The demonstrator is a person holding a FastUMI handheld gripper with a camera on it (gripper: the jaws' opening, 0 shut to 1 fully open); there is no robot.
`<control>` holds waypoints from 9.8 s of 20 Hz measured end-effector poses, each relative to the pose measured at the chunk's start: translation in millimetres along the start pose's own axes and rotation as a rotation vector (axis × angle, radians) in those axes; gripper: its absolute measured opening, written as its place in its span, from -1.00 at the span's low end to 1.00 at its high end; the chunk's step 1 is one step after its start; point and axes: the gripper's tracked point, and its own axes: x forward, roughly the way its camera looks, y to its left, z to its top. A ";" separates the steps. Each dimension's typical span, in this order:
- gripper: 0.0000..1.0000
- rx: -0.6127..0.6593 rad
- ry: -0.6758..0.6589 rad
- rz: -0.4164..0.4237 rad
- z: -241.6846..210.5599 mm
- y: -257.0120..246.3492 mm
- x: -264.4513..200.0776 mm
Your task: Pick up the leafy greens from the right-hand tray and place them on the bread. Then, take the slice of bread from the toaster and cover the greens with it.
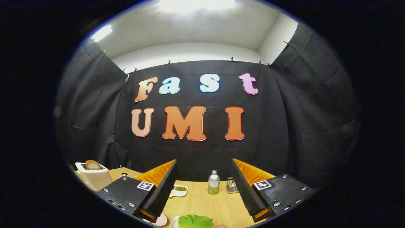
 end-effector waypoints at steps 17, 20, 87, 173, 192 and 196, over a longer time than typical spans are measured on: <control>0.96 0.008 0.022 0.104 6.3 48.9 -7.1; 0.96 0.025 0.038 0.118 3.1 51.9 -6.6; -0.92 0.014 1.116 0.057 -320.4 36.8 -41.6; 0.72 0.141 1.171 0.723 -144.5 483.5 4.9; -0.79 0.281 1.264 0.623 -157.1 474.8 5.2; -0.82 0.320 1.194 0.635 -137.3 458.9 10.5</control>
